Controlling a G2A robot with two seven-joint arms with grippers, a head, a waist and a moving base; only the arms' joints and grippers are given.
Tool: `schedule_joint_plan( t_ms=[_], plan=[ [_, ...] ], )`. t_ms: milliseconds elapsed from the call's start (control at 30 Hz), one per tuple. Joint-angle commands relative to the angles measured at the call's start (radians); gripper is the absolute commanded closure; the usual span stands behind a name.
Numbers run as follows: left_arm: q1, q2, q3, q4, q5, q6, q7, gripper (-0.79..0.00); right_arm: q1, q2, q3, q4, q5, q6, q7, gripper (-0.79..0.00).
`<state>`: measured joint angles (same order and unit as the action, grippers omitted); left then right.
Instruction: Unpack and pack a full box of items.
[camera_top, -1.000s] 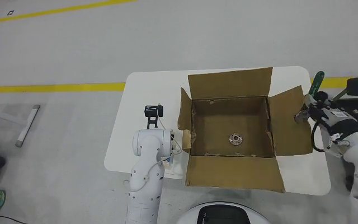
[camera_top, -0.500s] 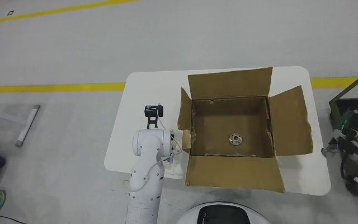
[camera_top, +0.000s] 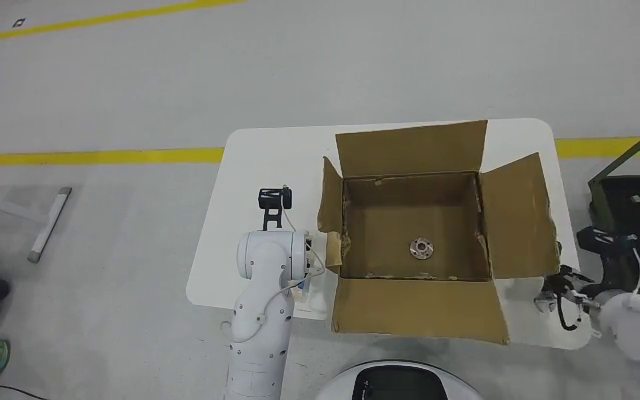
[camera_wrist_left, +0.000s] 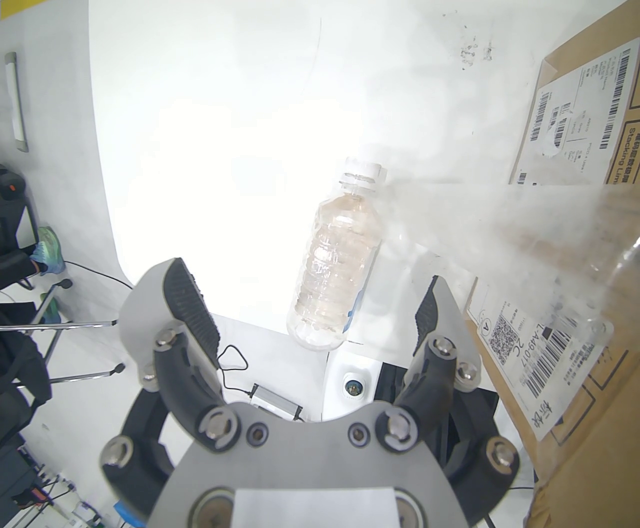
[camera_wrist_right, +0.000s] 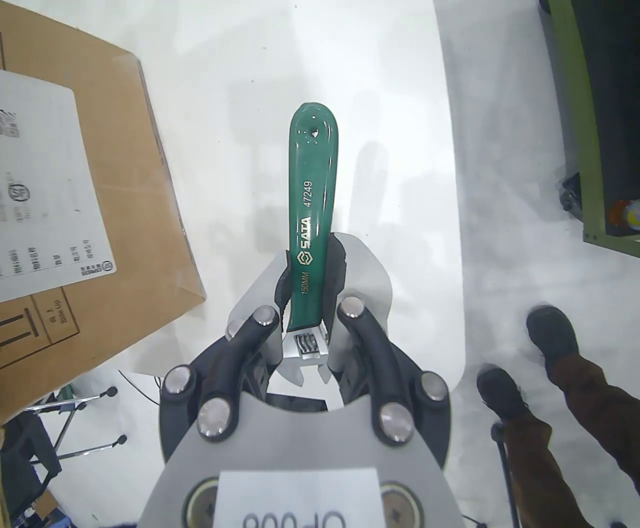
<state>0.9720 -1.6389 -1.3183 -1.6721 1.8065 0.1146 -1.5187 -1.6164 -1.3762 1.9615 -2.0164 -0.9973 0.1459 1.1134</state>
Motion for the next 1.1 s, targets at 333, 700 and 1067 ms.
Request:
schedule_joint_plan(
  t_ms=[333, 700, 1067],
  plan=[
    [0.0, 0.0, 0.0, 0.0, 0.0, 0.0, 0.0, -0.785, 0.07, 0.019, -0.091, 0.08, -0.084, 0.004, 0.107, -0.086],
    [0.0, 0.0, 0.0, 0.0, 0.0, 0.0, 0.0, -0.785, 0.091, 0.031, -0.11, 0.072, -0.104, 0.041, 0.128, -0.326],
    [0.0, 0.0, 0.0, 0.0, 0.0, 0.0, 0.0, -0.785, 0.126, 0.045, 0.032, -0.334, -0.025, 0.044, -0.023, -0.231]
  ],
)
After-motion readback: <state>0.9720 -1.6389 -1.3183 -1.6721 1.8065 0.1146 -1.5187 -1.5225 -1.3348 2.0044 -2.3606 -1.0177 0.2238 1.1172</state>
